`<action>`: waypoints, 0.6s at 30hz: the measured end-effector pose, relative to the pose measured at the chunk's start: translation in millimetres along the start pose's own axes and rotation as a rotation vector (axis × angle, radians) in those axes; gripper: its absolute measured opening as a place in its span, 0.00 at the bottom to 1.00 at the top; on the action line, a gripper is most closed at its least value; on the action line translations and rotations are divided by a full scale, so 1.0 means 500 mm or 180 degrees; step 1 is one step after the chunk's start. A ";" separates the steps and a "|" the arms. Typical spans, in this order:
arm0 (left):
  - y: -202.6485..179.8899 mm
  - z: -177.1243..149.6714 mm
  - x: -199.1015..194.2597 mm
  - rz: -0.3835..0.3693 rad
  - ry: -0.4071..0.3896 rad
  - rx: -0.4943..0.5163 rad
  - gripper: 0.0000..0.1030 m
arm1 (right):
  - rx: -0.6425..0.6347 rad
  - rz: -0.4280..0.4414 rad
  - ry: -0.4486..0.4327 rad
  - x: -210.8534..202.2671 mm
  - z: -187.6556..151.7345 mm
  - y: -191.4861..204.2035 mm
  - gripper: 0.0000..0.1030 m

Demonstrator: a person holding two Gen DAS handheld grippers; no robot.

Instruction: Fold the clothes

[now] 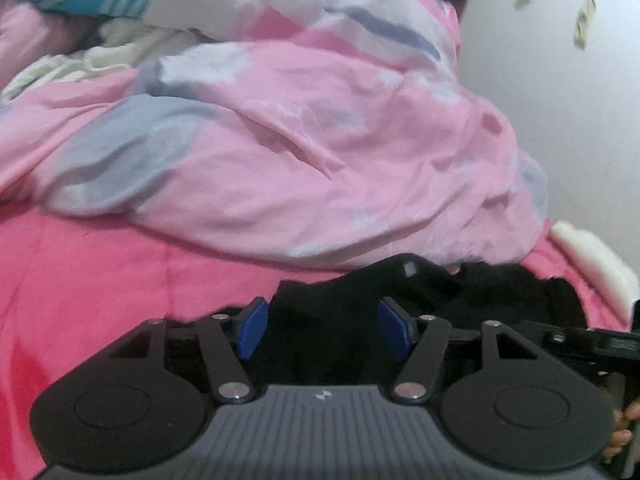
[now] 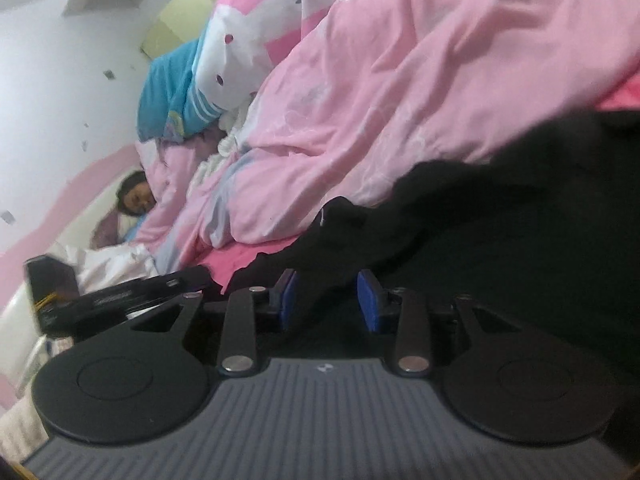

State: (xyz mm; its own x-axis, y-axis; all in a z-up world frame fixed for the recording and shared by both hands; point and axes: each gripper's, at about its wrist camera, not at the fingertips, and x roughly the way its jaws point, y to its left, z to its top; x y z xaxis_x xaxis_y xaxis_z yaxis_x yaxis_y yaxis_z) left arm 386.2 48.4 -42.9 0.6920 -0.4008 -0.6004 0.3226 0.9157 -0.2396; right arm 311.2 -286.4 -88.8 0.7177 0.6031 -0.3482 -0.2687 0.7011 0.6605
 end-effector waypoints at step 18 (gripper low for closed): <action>0.020 -0.032 0.068 0.0777 -0.0488 -0.0246 0.04 | 0.0205 -0.0007 -0.0270 -0.017 0.003 -0.050 0.32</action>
State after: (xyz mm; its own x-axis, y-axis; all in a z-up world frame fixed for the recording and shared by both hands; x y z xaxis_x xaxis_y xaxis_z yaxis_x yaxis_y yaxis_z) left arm 402.6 44.5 -78.1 0.8343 -0.1627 -0.5267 0.0885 0.9826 -0.1633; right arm 312.6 -309.6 -101.3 0.7708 0.5652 -0.2940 -0.2271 0.6749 0.7021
